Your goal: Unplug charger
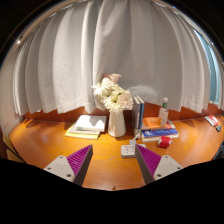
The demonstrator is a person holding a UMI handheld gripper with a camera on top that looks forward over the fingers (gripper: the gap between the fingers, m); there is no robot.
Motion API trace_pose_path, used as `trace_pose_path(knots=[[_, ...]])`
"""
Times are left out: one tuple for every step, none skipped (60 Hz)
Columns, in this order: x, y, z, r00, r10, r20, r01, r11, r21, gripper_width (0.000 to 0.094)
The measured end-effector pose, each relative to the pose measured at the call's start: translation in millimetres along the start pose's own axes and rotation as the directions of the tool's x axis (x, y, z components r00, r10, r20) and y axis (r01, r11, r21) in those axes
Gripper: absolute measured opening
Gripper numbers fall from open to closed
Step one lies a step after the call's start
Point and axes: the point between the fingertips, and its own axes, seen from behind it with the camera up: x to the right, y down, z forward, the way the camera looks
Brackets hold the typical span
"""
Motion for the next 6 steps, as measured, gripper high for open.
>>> trace_pose_path(knots=[[0.9, 0.9, 0.5, 1.000, -0.001, -0.004, 0.001, 1.000, -0.003, 0.0859], [1.7, 1.9, 0.7, 1.000, -0.002, -0.007, 0.002, 1.000, -0.007, 0.0859], [2.3, 3.6, 1.0, 1.000, -0.002, -0.008, 0.002, 1.000, -0.010, 0.0857], [2.3, 4.4, 1.0, 1.000, -0.002, -0.009, 0.002, 1.000, -0.014, 0.0857], [2.6, 5.4, 1.7, 1.000, -0.002, -0.010, 0.002, 1.000, -0.017, 0.0856], [3.2, 6.4, 2.5, 1.000, -0.002, -0.010, 0.001, 1.000, -0.020, 0.0856]])
